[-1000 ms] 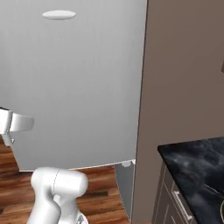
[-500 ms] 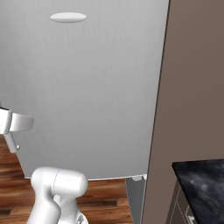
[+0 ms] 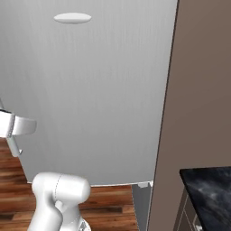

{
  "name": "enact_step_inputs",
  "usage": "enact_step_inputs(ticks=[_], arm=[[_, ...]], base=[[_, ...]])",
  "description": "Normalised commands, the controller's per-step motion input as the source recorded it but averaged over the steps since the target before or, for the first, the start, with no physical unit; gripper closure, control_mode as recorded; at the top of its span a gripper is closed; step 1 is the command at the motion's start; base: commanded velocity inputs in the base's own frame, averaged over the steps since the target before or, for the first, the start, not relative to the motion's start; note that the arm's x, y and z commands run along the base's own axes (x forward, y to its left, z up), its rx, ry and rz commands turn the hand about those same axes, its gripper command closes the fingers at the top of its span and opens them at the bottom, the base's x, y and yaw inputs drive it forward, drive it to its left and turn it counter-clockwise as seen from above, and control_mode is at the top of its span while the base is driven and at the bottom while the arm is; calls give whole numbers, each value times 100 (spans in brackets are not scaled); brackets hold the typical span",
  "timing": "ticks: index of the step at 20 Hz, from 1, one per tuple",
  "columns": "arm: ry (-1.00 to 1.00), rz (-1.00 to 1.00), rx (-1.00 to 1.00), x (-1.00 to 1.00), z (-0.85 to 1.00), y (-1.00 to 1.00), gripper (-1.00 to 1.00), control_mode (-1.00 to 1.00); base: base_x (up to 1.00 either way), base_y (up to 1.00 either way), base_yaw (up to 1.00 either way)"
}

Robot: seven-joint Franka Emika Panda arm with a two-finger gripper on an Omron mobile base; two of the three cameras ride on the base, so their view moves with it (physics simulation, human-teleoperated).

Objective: Place the steak on the counter behind the older steak on the same shelf of the fridge to maintain FIFO order. Close the fridge door when finished.

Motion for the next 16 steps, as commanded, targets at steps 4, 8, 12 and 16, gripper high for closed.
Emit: enact_step_inputs(ticks=[4, 8, 12, 16], arm=[[0, 2, 9, 41, 0, -3, -100, -100], [0, 0, 9, 69, 0, 0, -100, -100], [0, 0, 7, 75, 0, 0, -100, -100], [0, 0, 4, 80, -12, 0, -100, -100]], base=[[0, 0, 0], [0, 0, 0], [0, 0, 0], [0, 0, 0]])
